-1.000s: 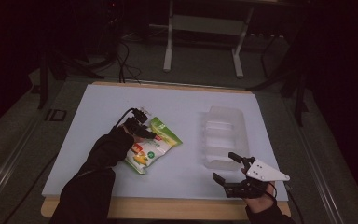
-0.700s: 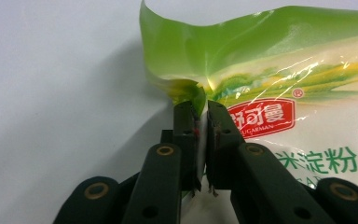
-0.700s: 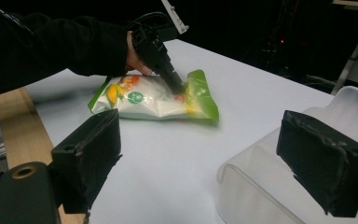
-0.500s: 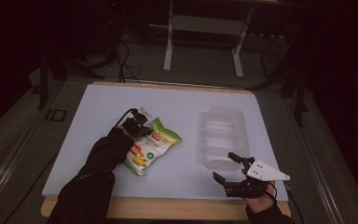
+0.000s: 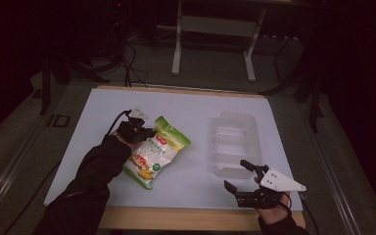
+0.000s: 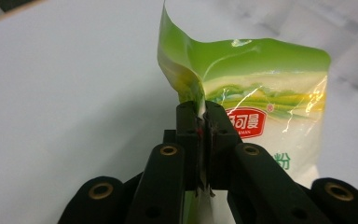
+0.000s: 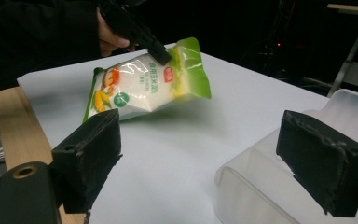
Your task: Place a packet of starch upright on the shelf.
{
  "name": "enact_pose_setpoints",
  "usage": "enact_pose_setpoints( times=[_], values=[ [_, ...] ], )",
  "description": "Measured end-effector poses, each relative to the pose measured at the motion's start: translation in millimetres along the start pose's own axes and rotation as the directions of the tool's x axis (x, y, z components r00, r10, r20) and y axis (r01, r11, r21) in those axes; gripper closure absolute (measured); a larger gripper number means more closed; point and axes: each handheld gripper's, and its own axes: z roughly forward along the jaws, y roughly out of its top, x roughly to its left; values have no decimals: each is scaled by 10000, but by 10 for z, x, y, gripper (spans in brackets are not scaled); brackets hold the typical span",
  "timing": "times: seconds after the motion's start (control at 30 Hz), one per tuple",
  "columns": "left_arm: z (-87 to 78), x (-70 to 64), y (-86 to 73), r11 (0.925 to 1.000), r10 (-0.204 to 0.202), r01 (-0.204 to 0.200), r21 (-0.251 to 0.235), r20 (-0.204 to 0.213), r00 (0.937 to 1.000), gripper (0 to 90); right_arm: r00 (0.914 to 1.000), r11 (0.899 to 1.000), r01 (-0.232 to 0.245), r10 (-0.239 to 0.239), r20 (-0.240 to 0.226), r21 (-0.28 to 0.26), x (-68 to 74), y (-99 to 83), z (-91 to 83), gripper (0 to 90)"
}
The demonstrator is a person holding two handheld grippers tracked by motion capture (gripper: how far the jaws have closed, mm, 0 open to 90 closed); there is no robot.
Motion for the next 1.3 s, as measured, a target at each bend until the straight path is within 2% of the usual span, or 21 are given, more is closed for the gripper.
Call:
enact_pose_setpoints(
  times=[0.13,0.17,0.2,0.27,0.47,0.57,0.73,0.9,0.93,1.0,1.03,1.13,1.17,1.2,1.27,1.3],
  values=[
    [-101,-42,-4,9997,48,-48,-234,9,10000,869,10000,10000,31,-31,22,-31,0,4,-3,137],
    [-186,-84,-12,9987,32,-28,-506,74,10000,869,10000,10000,15,-15,11,-28,-1,5,-4,137],
    [-214,-102,-16,9983,43,-36,-578,121,9999,869,10000,10000,20,-20,32,-29,1,7,-5,137],
    [-265,-144,-20,9972,195,-193,-716,19,9998,869,10000,10000,36,-36,36,-62,5,5,-8,137],
    [-381,-230,-28,9945,220,-199,-1030,202,9996,870,9999,9999,117,-117,12,-88,6,12,-16,150],
    [-457,-301,-15,9919,377,-348,-1218,215,9991,870,9999,9999,88,-88,-62,-82,9,14,-18,150],
    [-592,-427,17,9835,564,-491,-1741,374,9977,876,10000,9999,-36,36,-21,-101,13,27,-24,149],
    [-673,-509,58,9714,438,-357,-2347,293,9986,877,10000,9999,-16,16,-22,-165,24,56,-29,149],
    [-686,-523,63,9672,431,-370,-2512,191,9989,876,10000,9998,-21,20,-44,-179,27,66,-31,150],
    [-708,-539,81,9589,276,-170,-2833,335,9991,877,9999,9997,-104,102,-70,-241,31,89,-32,150],
    [-720,-557,90,9541,274,-186,-2988,253,9993,877,9999,9995,-133,130,-99,-289,27,102,-31,150],
    [-747,-589,125,9373,159,52,-3485,577,9982,877,9996,9990,-246,240,-150,-379,14,144,-31,162],
    [-753,-596,140,9325,86,227,-3604,850,9963,877,9995,9990,-249,242,-183,-367,13,161,-29,162],
    [-757,-619,155,9260,44,287,-3764,869,9962,877,9996,9992,-236,230,-179,-320,11,180,-24,162],
    [-765,-658,196,9183,85,379,-3940,1153,9933,877,9994,9993,-213,205,-270,-315,-4,231,-11,162],
    [-767,-686,212,9116,118,384,-4094,1194,9928,877,9994,9992,-234,226,-263,-317,-9,260,-4,162]
  ],
)
